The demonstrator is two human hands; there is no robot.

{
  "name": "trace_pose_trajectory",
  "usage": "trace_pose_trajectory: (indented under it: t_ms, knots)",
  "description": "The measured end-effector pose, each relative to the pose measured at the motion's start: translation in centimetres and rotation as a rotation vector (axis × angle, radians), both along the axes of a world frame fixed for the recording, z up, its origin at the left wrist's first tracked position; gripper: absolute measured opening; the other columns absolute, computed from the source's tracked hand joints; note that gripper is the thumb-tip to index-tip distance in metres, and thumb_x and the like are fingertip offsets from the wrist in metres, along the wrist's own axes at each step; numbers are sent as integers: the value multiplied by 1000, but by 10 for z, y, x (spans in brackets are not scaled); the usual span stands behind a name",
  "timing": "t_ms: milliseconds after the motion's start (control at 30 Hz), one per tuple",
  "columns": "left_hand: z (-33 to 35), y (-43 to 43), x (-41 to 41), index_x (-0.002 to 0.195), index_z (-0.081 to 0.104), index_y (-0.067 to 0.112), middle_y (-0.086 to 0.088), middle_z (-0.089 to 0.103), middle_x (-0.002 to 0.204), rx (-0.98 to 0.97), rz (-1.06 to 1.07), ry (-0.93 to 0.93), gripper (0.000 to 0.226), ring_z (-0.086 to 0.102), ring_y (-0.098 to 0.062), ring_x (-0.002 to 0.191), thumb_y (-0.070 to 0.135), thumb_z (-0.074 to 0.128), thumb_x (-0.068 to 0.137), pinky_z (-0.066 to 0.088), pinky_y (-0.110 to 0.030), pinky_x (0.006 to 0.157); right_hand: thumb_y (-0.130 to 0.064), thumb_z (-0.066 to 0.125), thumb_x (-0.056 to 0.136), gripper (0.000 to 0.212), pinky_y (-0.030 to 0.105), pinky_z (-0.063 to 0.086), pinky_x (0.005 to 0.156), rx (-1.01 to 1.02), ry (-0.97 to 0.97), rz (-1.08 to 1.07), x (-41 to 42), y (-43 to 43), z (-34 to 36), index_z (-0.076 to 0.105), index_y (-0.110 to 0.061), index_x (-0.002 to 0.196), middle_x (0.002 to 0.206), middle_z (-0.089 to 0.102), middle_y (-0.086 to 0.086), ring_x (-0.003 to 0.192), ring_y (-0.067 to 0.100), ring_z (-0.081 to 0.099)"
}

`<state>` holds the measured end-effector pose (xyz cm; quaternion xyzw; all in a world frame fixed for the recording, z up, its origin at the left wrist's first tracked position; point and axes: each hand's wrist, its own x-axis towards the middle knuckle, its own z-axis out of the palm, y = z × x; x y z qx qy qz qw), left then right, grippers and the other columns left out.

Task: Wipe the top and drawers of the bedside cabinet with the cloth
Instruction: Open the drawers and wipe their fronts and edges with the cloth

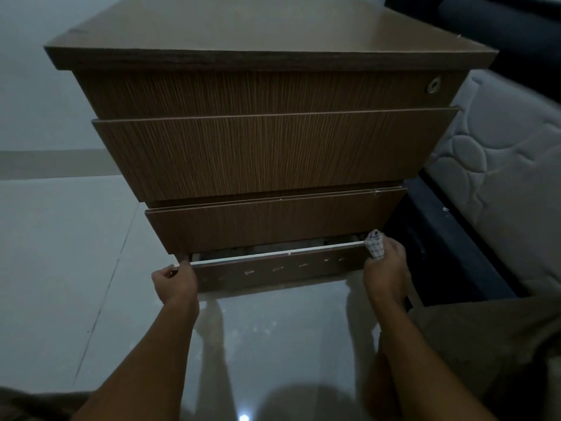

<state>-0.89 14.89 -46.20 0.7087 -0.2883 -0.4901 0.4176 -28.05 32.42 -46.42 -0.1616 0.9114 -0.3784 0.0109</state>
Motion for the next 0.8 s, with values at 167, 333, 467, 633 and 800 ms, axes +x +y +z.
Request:
trace_pose_trajectory:
  t_ms: [167,333,467,633,800]
  knots:
    - [-2,2,3,130,46,8,-18,53,131,1,-7,8,37,52,-33,115,13,57,95,44,-33,87,-4,60,86,53,43,50,90,177,11,130,-8,-8,0,50,-20,136,139,49,2,109,27,57]
    - [-2,3,2,130,46,6,-20,52,131,-6,-19,6,37,51,-33,118,10,56,95,42,-31,86,-5,61,87,48,39,49,88,237,76,152,-4,-11,2,54,-18,133,134,55,4,109,26,58]
    - [-1,3,4,129,47,7,-19,53,130,4,-29,21,35,52,-31,112,11,56,95,45,-34,89,-10,62,86,51,39,52,88,294,114,234,9,-13,1,52,-22,135,129,60,4,109,25,60]
    - [2,6,7,130,48,7,-18,53,130,1,-53,37,36,51,-30,111,10,54,95,43,-34,88,-10,63,86,59,37,52,88,360,153,345,35,-22,-1,46,-23,141,134,59,4,110,25,59]
    - [-1,7,13,127,52,10,-16,55,125,-22,-97,4,30,49,-27,101,14,50,97,43,-36,87,-14,62,89,63,34,47,97,435,132,447,65,-39,1,37,-25,146,141,52,1,117,21,54]
